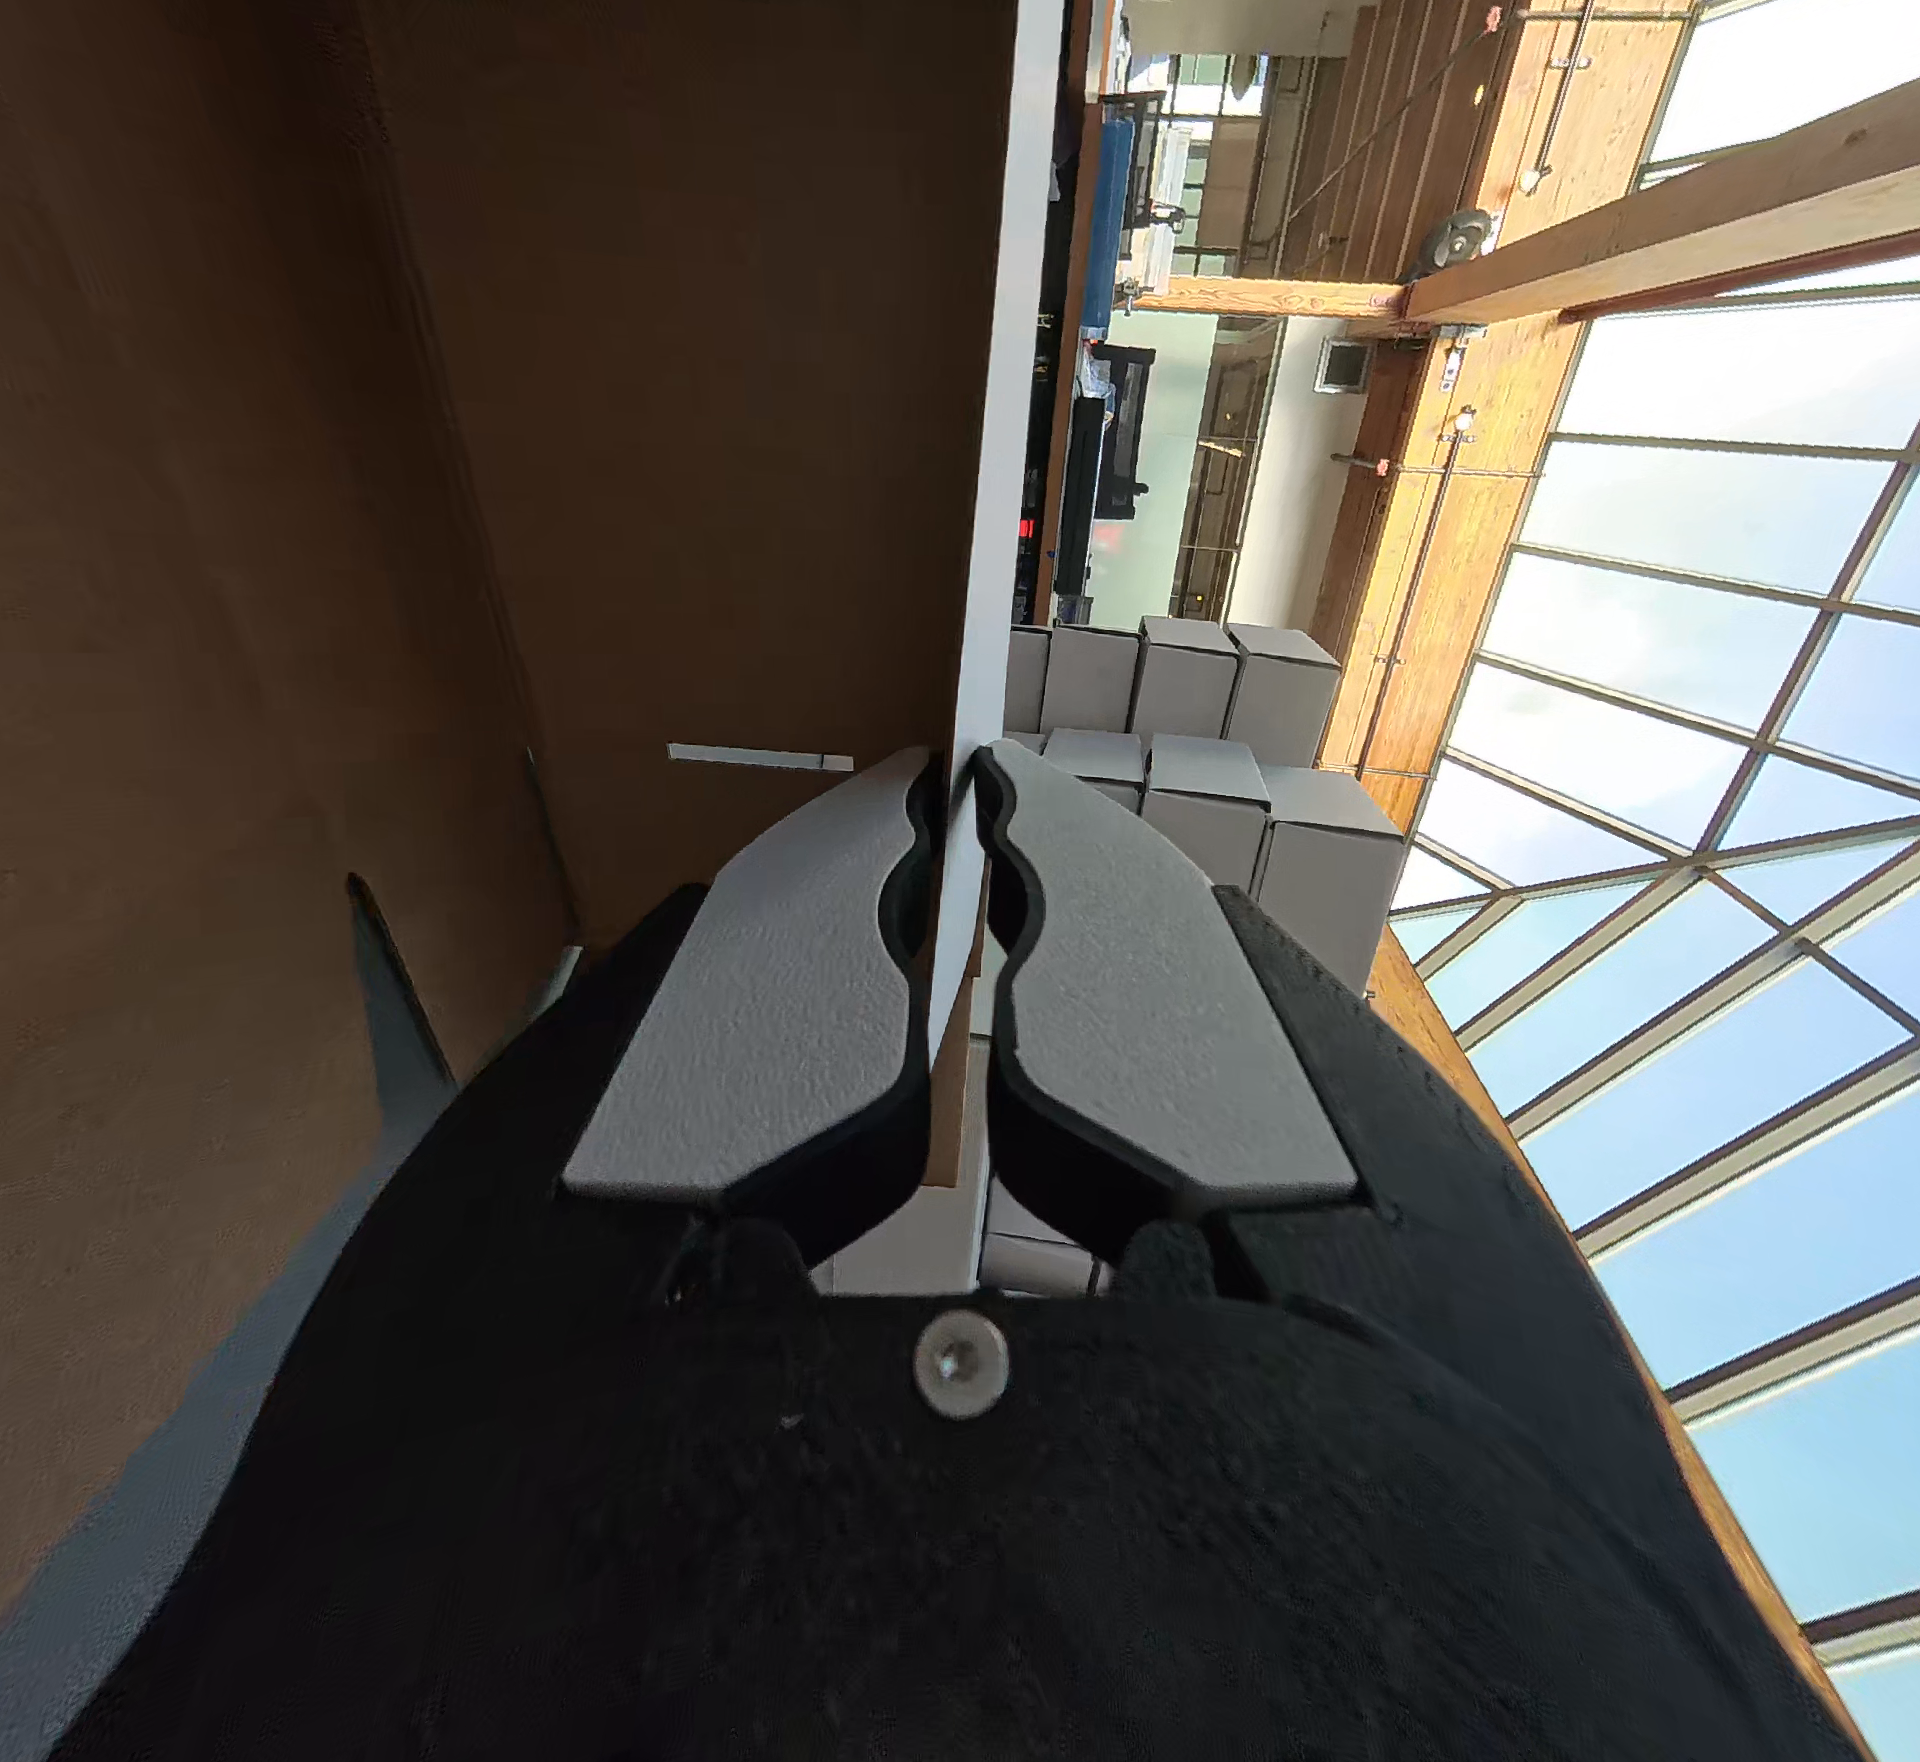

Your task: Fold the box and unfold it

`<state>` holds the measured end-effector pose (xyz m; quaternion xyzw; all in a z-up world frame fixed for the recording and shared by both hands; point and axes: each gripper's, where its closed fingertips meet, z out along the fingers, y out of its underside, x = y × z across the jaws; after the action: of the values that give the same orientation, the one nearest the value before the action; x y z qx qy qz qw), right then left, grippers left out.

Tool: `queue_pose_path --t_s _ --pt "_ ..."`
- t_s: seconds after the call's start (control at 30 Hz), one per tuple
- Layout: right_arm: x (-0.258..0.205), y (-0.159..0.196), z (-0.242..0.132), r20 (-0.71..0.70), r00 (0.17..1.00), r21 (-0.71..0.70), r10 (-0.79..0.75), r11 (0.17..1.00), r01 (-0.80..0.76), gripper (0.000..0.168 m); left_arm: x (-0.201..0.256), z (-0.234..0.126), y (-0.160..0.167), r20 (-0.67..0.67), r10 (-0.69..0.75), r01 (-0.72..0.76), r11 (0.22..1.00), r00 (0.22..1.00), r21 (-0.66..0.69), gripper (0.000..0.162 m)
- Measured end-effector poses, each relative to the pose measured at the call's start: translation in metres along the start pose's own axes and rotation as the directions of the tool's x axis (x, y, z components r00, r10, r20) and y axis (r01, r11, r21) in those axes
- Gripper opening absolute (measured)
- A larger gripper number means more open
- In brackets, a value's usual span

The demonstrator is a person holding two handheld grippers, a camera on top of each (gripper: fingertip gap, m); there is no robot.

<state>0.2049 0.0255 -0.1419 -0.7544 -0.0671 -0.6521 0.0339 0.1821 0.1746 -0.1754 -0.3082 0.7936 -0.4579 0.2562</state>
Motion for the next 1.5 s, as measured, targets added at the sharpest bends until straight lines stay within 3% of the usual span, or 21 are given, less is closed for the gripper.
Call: queue_pose_path --t_s 0.13,0.23,0.47,0.7,0.97,1.1,1.23,1.5 --pt "-0.002 0.000 -0.003 -0.001 0.999 0.029 -0.036 0.999 0.036 0.006 0.008 0.002 -0.001 -0.023 0.017 -0.017 1.000 1.000 -0.003 0.000" --pt "-0.004 0.000 -0.006 -0.011 0.999 0.061 -0.033 0.998 0.033 0.007 0.015 -0.003 0.003 -0.153 -0.037 0.042 0.999 0.987 0.029 0.002" --pt "-0.004 -0.001 -0.006 0.004 0.999 0.100 -0.032 0.994 0.031 0.008 0.029 -0.016 0.010 -0.317 0.072 -0.044 0.995 0.946 0.095 0.024" --pt "-0.003 -0.001 -0.004 0.074 0.997 0.131 -0.003 0.991 -0.006 0.008 0.032 -0.010 0.008 -0.236 0.149 -0.137 0.988 0.960 0.068 0.021" --pt "-0.001 -0.002 -0.003 0.221 0.974 0.147 0.049 0.986 -0.083 0.009 0.036 0.004 0.001 0.017 0.204 -0.202 0.976 0.979 -0.077 0.023" --pt "0.000 -0.002 0.000 0.258 0.965 0.162 0.053 0.982 -0.098 0.009 0.026 0.010 -0.001 0.133 0.142 -0.122 0.982 0.981 -0.147 0.030" --pt "0.001 -0.003 -0.001 0.302 0.950 0.185 0.081 0.973 -0.141 0.010 0.022 0.021 -0.006 0.167 -0.051 0.083 0.978 0.985 -0.192 0.038" --pt "0.003 -0.006 0.000 0.443 0.860 0.149 0.251 0.926 -0.348 0.013 0.000 0.036 -0.010 0.367 -0.145 0.233 0.950 0.919 -0.208 0.024"
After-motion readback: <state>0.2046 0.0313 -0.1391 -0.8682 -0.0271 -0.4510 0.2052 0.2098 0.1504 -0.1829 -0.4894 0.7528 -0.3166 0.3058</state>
